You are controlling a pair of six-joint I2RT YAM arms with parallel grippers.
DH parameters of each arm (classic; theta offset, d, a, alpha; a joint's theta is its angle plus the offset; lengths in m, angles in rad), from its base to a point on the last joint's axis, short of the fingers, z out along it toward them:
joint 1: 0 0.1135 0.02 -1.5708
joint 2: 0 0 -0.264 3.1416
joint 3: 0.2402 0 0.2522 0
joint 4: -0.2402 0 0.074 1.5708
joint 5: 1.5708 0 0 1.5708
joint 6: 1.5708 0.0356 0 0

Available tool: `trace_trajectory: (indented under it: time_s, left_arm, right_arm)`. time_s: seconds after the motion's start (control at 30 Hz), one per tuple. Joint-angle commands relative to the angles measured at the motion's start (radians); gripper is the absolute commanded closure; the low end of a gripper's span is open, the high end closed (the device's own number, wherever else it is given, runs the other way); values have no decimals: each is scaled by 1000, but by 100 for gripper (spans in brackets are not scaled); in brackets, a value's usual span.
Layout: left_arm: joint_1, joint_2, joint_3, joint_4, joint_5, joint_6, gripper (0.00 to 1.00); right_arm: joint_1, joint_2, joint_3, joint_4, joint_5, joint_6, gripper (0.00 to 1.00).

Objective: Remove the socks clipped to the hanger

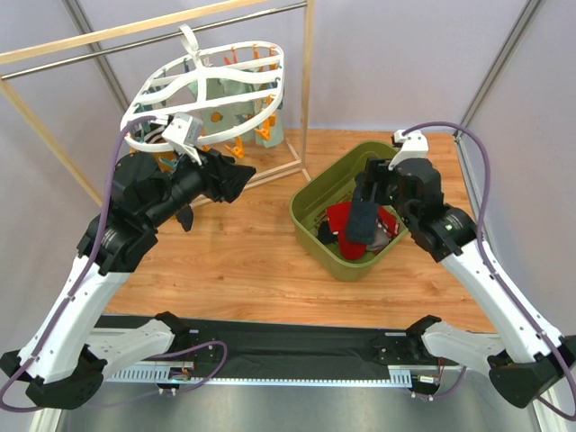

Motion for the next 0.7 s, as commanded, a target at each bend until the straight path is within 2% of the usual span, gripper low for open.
trace_trajectory:
  time_s: [0.0, 0.27, 0.43, 0.6, 0.67]
  left_arm:
    - [2, 30, -2, 175, 68, 23, 33]
    - [2, 151, -2, 315, 220, 5, 34]
    - [-16, 196, -11, 327, 291, -9, 35]
    - [-63, 155, -40, 267, 307, 23, 34]
    - [-70, 130, -57, 246, 347, 19, 34]
  right_arm:
    - [-1, -98, -7, 73, -146, 14, 26]
    - [1, -178, -51, 80, -217, 29, 15]
    - [1, -198, -65, 82, -234, 47, 9]
    - [17, -202, -145, 197, -317, 73, 7]
    - [51, -208, -183, 313, -395, 61, 6]
